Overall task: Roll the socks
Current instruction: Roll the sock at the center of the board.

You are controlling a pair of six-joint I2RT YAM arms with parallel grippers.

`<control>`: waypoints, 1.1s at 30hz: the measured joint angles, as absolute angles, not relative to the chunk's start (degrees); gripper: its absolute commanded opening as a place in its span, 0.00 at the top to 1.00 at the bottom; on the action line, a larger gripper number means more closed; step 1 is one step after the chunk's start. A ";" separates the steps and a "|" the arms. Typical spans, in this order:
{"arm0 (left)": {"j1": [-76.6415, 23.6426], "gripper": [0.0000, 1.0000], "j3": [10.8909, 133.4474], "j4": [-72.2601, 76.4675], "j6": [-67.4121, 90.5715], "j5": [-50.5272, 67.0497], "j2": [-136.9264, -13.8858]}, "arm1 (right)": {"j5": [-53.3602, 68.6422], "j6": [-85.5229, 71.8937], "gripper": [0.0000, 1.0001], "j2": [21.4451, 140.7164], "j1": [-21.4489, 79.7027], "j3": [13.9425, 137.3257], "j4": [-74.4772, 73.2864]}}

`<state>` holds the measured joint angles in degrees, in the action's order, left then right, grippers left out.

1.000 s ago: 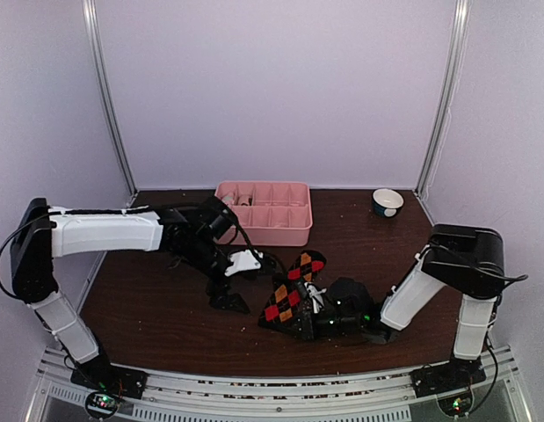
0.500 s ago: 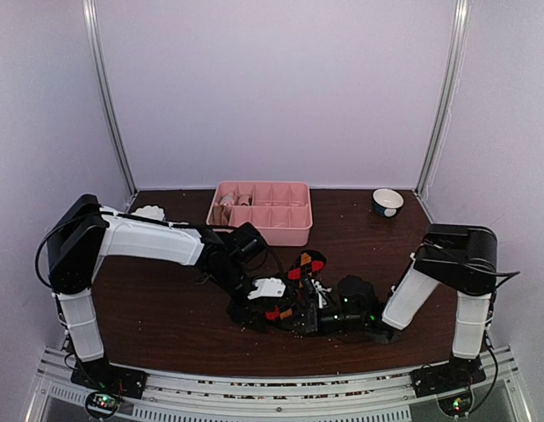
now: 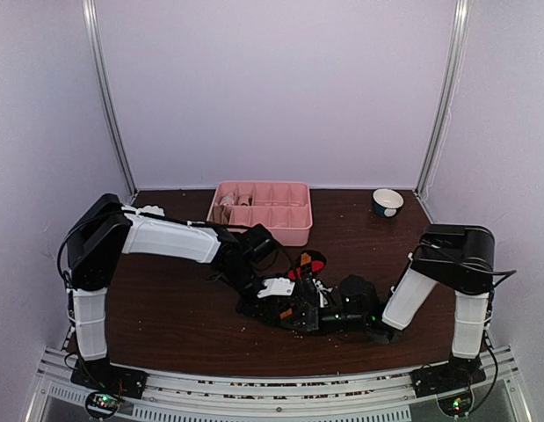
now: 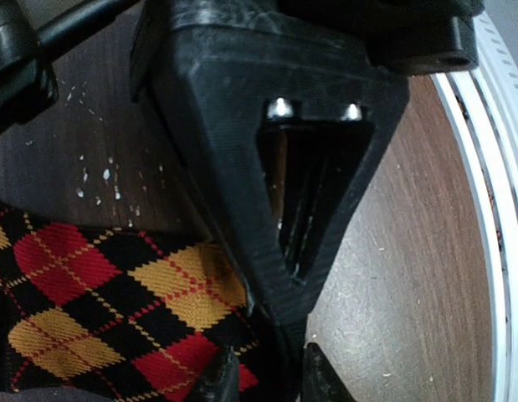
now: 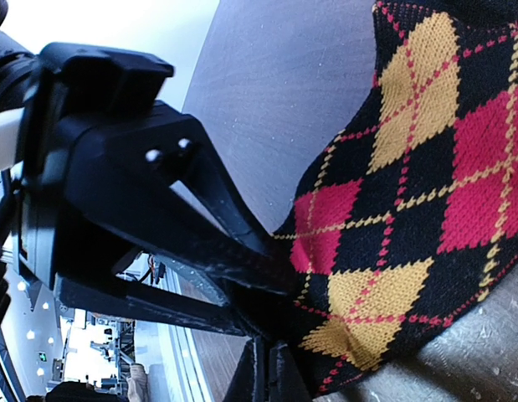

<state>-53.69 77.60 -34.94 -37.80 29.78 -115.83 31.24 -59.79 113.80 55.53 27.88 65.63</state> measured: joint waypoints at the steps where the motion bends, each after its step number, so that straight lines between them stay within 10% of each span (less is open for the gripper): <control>1: -53.54 0.75 78.19 -35.40 -37.80 30.17 -116.42 | 31.24 -59.75 1.00 113.80 55.53 27.88 65.58; 20: -49.95 0.95 81.52 -40.88 -34.06 35.27 -121.01 | 31.29 -56.88 1.00 112.51 55.81 28.80 60.23; 33: -49.41 1.00 84.44 -43.77 -29.85 37.52 -123.81 | 26.41 -51.72 0.71 107.44 57.28 25.12 55.92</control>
